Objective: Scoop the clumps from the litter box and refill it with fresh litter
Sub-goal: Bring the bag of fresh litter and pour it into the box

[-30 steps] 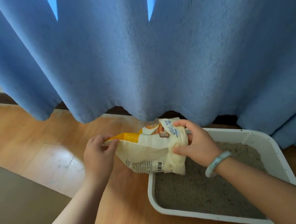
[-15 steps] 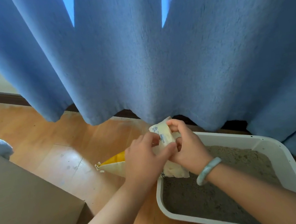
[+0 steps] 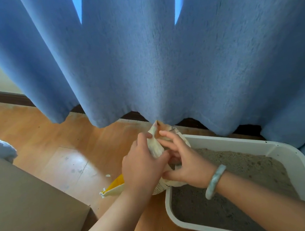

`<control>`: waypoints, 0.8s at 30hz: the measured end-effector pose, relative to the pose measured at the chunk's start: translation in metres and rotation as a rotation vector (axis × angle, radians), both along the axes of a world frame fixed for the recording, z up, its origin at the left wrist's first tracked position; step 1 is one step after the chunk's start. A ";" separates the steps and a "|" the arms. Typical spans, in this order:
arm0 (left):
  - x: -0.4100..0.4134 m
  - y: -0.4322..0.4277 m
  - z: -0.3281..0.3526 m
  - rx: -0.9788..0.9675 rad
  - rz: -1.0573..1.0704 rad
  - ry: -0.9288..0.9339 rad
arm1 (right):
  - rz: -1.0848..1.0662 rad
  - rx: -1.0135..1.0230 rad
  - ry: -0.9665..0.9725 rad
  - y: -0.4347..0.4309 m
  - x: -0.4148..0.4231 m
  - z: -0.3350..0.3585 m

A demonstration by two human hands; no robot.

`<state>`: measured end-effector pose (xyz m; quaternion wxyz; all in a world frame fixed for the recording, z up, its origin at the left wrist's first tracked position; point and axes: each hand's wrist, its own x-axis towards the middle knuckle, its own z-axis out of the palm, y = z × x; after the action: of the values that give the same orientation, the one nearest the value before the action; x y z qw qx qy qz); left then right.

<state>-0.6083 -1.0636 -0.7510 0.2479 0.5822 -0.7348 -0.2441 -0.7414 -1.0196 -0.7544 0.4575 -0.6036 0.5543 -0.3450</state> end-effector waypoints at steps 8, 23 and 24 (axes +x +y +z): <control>0.026 -0.001 -0.007 0.105 0.043 0.158 | -0.110 -0.025 0.313 -0.022 -0.030 -0.018; 0.054 -0.023 -0.020 0.114 0.074 0.315 | -0.133 0.158 0.350 -0.038 -0.026 -0.060; 0.054 -0.025 -0.019 0.112 0.090 0.322 | -0.140 0.130 0.341 -0.040 -0.022 -0.058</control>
<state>-0.5539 -1.0890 -0.7705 0.3403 0.5806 -0.6442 -0.3633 -0.7634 -1.0596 -0.8123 0.3699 -0.5825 0.6855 -0.2322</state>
